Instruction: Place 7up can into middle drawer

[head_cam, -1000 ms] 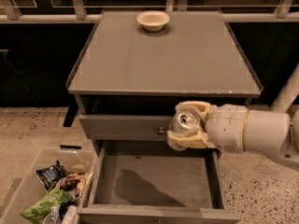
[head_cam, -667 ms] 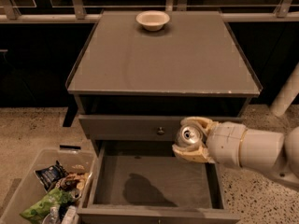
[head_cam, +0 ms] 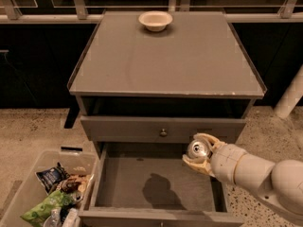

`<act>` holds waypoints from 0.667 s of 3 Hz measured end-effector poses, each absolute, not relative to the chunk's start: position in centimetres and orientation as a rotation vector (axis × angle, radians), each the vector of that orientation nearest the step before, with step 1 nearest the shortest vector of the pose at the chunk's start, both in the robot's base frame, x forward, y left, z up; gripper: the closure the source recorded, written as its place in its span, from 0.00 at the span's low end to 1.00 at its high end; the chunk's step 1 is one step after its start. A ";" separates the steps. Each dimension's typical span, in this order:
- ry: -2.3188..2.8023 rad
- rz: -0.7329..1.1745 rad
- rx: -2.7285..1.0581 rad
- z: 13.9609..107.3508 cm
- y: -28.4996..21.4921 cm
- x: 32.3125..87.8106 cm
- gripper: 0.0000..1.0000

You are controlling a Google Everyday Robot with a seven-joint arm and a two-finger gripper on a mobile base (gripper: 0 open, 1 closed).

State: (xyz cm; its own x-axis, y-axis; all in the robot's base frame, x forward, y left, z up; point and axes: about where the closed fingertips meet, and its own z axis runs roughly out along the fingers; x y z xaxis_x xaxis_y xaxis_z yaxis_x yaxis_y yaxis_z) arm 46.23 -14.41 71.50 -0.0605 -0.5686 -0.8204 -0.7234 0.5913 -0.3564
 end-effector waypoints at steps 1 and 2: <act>1.756 0.156 -0.969 67.3 -15.9 47.1 1.00; 1.763 0.171 -0.888 63.3 -16.8 47.4 1.00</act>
Offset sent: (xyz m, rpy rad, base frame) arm 0.0142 -0.0385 -0.1341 0.1640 -0.0063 -0.1907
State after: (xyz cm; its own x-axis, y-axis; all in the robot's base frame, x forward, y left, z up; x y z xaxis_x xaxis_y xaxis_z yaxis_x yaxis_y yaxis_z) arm 47.40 -16.82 63.27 -0.1183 -0.4789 -0.8699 -0.6369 0.7087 -0.3036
